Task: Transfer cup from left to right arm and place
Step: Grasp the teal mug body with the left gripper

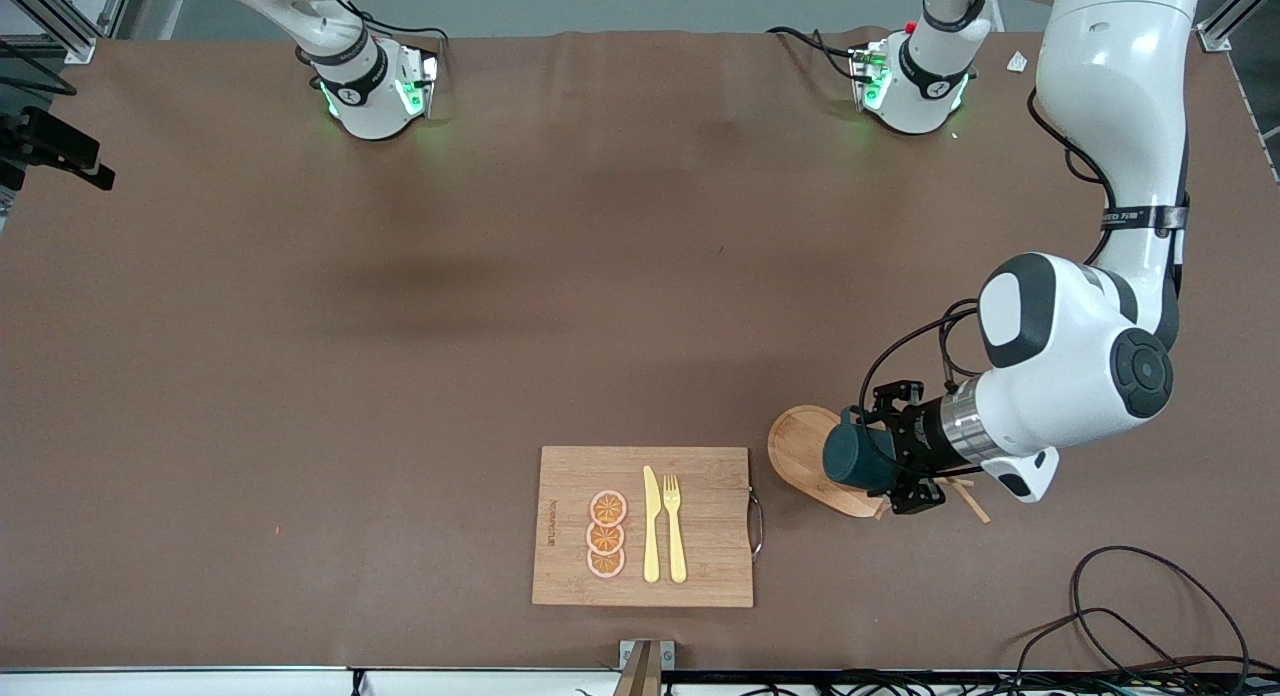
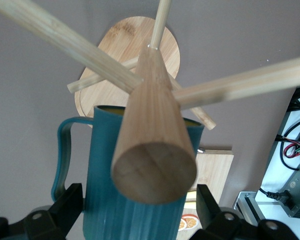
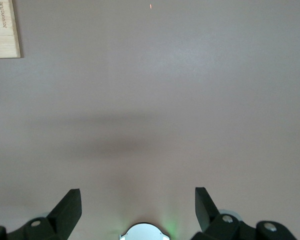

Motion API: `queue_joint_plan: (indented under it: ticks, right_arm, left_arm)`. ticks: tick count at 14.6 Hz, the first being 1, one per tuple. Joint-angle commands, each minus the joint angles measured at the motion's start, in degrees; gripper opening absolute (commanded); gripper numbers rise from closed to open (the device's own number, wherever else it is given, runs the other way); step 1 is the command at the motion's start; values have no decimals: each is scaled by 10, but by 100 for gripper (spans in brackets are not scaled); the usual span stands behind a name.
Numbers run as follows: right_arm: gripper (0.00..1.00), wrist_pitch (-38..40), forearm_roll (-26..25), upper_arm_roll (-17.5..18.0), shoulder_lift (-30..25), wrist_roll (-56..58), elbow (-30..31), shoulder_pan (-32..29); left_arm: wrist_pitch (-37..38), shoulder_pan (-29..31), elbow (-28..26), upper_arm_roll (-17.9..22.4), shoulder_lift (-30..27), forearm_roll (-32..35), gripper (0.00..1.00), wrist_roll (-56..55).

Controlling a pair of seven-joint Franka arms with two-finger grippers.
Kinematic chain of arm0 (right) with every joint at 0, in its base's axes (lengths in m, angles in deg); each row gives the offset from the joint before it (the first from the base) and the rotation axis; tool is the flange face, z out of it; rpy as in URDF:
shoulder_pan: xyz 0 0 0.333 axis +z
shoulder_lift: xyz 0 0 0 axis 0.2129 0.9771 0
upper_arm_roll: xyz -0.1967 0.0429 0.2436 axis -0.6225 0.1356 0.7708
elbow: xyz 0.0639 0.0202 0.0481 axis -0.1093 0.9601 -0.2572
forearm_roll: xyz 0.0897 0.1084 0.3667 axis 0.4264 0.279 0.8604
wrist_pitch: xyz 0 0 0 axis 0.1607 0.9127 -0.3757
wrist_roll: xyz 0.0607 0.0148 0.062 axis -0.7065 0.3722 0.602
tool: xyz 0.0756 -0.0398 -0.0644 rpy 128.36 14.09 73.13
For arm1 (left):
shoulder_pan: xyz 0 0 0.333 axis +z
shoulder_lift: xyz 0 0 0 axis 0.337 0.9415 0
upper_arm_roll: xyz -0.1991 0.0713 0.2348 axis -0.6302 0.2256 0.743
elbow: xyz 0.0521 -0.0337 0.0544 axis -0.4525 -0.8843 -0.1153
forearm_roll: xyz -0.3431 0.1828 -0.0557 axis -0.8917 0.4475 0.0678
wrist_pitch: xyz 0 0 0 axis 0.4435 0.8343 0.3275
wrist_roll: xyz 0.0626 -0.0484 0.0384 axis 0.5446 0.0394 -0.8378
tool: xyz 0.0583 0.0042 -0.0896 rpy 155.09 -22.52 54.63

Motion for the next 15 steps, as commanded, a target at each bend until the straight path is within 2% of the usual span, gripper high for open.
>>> queue_joint_plan:
  ticks: [1, 2, 4, 9, 15]
  right_arm:
    - [100, 2, 2, 3, -3, 8, 3, -7]
    - [100, 2, 2, 3, -3, 8, 3, -8]
    - [100, 2, 1, 3, -3, 8, 3, -8]
    - [100, 1, 2, 3, -3, 7, 3, -7]
    - [100, 0, 1, 4, 0, 2, -2, -7]
  left_arm:
    - [-3, -5, 9, 1, 1, 9, 72, 0]
    - [-3, -5, 9, 1, 0, 9, 62, 1]
    - [-3, -5, 9, 1, -1, 11, 52, 4]
    - [2, -6, 9, 0, -26, 13, 52, 11]
    - [6, -58, 9, 0, -58, 14, 53, -32]
